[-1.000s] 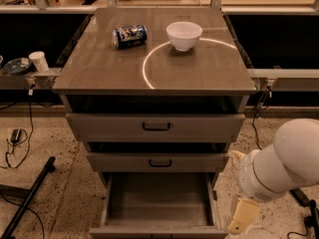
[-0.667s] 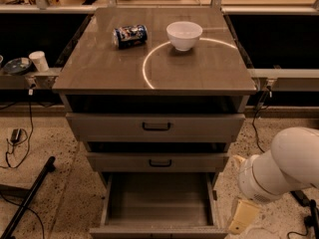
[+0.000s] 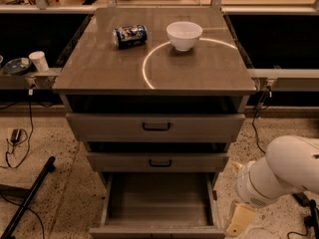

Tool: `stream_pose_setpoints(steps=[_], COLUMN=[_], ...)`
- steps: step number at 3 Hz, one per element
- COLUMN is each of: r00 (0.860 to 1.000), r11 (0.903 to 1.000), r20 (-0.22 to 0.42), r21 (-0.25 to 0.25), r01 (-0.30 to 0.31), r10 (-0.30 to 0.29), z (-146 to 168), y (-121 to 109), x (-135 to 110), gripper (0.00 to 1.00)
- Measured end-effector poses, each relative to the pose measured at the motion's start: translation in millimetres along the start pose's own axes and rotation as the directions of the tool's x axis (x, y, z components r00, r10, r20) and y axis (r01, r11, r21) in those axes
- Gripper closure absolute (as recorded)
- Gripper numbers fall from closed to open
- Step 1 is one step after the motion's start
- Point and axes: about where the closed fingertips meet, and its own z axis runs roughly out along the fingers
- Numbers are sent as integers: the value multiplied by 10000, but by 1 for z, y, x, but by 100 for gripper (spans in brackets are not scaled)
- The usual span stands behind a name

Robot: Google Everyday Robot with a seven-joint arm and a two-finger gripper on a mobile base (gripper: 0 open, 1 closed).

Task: Close bottom drawer

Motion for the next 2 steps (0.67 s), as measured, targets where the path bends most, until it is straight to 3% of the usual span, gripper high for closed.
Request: stream_pose_setpoints(steps=[2], r00=[9997], r11=[9986], r20=[92], r21=[-485], r01=[226], r10=[-222], z=[38], y=[22], x=[2], gripper=[0])
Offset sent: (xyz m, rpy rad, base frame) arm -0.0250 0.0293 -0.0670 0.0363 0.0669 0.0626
